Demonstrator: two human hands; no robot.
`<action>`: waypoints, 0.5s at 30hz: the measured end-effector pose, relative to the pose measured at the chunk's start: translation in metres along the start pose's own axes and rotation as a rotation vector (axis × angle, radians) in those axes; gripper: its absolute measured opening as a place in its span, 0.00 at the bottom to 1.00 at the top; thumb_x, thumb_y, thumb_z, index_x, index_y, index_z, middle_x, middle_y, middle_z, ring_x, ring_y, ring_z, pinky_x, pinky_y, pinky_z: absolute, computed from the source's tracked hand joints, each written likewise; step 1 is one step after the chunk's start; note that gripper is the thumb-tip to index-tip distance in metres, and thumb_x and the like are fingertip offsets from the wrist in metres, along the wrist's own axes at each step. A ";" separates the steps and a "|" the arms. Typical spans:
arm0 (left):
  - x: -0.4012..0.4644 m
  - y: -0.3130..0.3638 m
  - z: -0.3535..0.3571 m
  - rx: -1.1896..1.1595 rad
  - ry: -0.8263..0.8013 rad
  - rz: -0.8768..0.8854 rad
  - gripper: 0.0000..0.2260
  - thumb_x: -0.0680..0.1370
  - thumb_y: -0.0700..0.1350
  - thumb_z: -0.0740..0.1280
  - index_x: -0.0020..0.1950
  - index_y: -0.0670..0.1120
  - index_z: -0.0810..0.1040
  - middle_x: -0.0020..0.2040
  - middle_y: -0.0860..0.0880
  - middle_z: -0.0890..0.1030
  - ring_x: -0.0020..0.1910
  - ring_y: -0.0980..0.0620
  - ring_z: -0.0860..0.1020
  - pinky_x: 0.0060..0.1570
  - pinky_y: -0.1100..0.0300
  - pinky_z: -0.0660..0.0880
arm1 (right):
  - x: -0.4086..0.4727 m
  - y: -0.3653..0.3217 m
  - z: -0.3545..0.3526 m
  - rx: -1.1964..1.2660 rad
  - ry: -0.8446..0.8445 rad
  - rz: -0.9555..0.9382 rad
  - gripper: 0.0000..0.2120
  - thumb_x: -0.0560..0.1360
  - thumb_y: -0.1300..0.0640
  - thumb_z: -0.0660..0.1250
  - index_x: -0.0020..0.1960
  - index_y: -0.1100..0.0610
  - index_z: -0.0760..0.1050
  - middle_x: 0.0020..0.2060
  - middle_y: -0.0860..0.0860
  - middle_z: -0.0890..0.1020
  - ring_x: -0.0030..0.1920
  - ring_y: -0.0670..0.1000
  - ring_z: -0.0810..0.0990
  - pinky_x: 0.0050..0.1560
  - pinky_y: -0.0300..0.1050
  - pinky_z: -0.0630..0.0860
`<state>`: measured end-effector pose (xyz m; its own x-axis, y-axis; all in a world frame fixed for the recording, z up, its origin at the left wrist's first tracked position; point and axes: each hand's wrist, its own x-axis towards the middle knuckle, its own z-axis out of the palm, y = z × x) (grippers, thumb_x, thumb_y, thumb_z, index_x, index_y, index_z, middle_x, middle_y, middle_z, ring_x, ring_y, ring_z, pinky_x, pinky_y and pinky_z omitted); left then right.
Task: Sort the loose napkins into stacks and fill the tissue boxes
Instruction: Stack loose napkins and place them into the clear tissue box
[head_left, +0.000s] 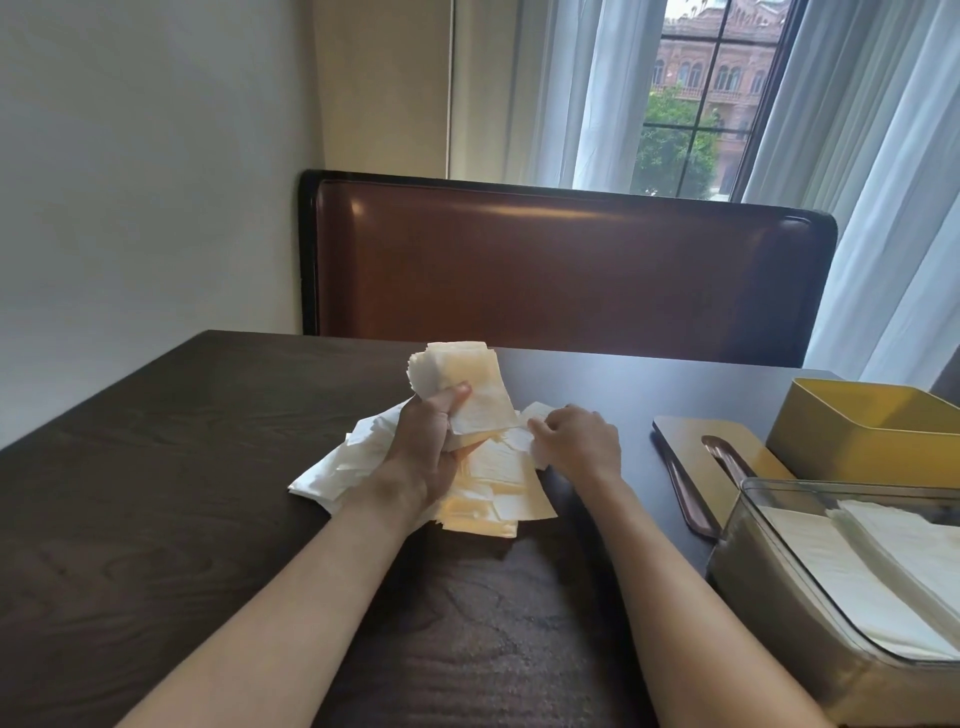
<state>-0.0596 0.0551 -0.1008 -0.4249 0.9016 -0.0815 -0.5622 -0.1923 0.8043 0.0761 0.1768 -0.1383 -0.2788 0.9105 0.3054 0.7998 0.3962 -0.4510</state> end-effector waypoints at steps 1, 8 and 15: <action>-0.001 0.000 0.001 0.006 -0.015 -0.003 0.12 0.81 0.40 0.65 0.64 0.40 0.78 0.50 0.44 0.84 0.45 0.49 0.85 0.40 0.55 0.82 | -0.001 0.002 0.000 0.010 0.034 0.016 0.18 0.76 0.46 0.64 0.34 0.56 0.80 0.32 0.49 0.80 0.40 0.54 0.79 0.55 0.52 0.75; -0.008 0.000 0.006 0.022 -0.099 -0.051 0.13 0.81 0.39 0.65 0.65 0.38 0.77 0.54 0.40 0.84 0.46 0.48 0.85 0.39 0.53 0.82 | -0.002 0.008 0.000 -0.180 -0.097 0.019 0.28 0.77 0.38 0.60 0.69 0.55 0.72 0.66 0.55 0.73 0.65 0.59 0.69 0.63 0.52 0.66; -0.007 -0.004 0.004 0.049 -0.095 -0.050 0.08 0.81 0.38 0.65 0.59 0.40 0.79 0.47 0.43 0.85 0.43 0.48 0.86 0.46 0.50 0.82 | -0.001 0.011 -0.008 0.263 -0.024 0.115 0.09 0.72 0.53 0.69 0.51 0.54 0.80 0.47 0.52 0.82 0.52 0.56 0.79 0.55 0.51 0.75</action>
<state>-0.0518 0.0506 -0.1010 -0.3265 0.9428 -0.0680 -0.5449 -0.1289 0.8285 0.0896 0.1797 -0.1366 -0.2092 0.9526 0.2208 0.6621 0.3042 -0.6849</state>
